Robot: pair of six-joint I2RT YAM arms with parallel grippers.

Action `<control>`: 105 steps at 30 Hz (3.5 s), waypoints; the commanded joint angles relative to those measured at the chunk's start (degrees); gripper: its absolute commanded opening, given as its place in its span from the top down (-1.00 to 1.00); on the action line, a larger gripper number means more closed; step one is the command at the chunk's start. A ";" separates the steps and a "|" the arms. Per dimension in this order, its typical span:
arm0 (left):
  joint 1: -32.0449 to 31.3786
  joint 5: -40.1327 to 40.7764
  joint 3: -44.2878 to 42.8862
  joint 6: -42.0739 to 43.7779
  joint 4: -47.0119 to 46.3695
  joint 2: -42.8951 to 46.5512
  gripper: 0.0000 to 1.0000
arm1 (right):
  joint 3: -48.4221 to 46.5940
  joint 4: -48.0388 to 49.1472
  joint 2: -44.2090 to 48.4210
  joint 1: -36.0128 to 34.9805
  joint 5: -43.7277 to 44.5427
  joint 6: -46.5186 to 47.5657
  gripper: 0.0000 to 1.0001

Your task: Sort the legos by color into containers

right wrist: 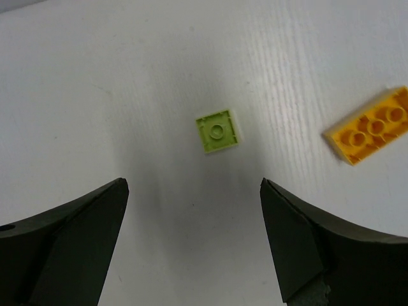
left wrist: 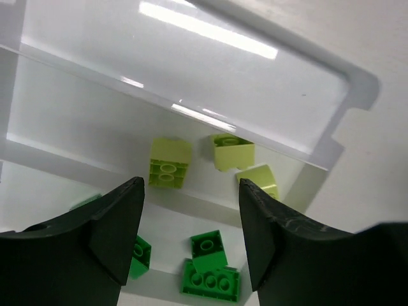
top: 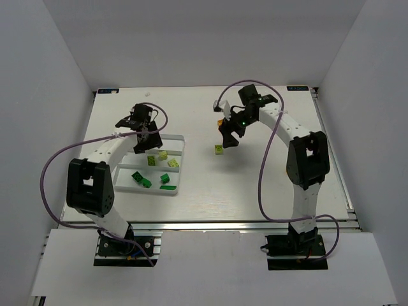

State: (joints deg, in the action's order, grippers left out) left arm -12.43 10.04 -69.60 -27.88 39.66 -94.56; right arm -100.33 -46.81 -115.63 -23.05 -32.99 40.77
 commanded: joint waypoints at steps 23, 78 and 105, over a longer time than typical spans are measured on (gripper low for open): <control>0.21 -0.81 10.45 -7.89 1.91 34.88 -0.46 | 0.31 5.59 -10.75 -5.51 0.38 31.56 -0.77; 0.21 -3.71 18.27 -14.04 -2.39 56.76 -0.47 | -8.03 24.29 -10.83 -22.30 -7.19 -0.50 0.53; -0.93 -21.89 26.01 -13.17 -21.43 48.70 -0.09 | 1.34 32.83 1.54 -16.25 12.40 -28.89 0.04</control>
State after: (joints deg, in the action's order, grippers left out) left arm -12.97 -4.80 -45.01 -42.04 27.20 -42.02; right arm -102.80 -18.57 -122.69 -44.42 -29.17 24.49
